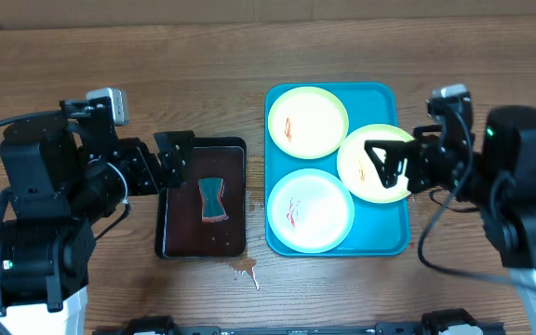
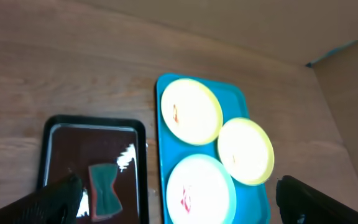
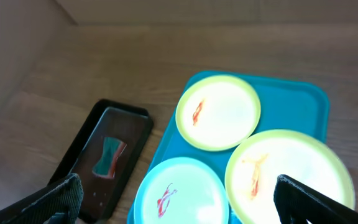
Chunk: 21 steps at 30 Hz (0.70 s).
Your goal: Clean dirty plates on tray and stack at the side
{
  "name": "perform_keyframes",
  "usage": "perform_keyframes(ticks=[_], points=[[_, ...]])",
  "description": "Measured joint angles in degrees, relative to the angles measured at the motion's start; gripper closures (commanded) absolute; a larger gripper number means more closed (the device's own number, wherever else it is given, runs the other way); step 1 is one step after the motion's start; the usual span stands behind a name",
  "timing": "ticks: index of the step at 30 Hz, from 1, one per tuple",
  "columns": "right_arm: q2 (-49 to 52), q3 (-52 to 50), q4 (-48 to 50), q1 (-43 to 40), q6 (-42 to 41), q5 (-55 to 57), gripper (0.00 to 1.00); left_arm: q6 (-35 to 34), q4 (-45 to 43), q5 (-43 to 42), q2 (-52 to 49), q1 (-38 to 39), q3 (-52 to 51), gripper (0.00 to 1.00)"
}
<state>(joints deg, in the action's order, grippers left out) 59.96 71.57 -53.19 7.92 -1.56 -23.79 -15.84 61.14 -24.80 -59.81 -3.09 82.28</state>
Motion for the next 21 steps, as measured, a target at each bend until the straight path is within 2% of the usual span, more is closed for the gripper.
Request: perform_keyframes(ticks=[1,6,10,13,17,21], points=[[1.3,0.0,-0.1,0.0,-0.3,-0.4,0.03,0.0,0.7,-0.2,-0.1,0.0,0.1,0.0],[8.3,0.2,-5.6,0.1,-3.8,-1.3,0.3,0.0,2.8,-0.8,-1.2,0.0,0.1,0.0],[17.4,-0.4,-12.3,0.9,-8.3,1.3,0.28,0.0,5.2,-1.0,-2.1,0.0,0.1,0.0],[23.2,-2.8,-12.6,2.0,-11.3,3.3,0.28,0.7,6.6,-0.9,-2.7,0.0,0.1,0.0],[30.3,-8.7,-7.1,4.3,-13.6,4.7,0.34,1.2,8.6,-0.5,-4.0,0.0,0.1,0.0],[31.7,-15.1,0.7,6.1,-15.7,5.3,0.39,1.3,10.4,-0.4,-5.7,0.0,0.1,0.0]])
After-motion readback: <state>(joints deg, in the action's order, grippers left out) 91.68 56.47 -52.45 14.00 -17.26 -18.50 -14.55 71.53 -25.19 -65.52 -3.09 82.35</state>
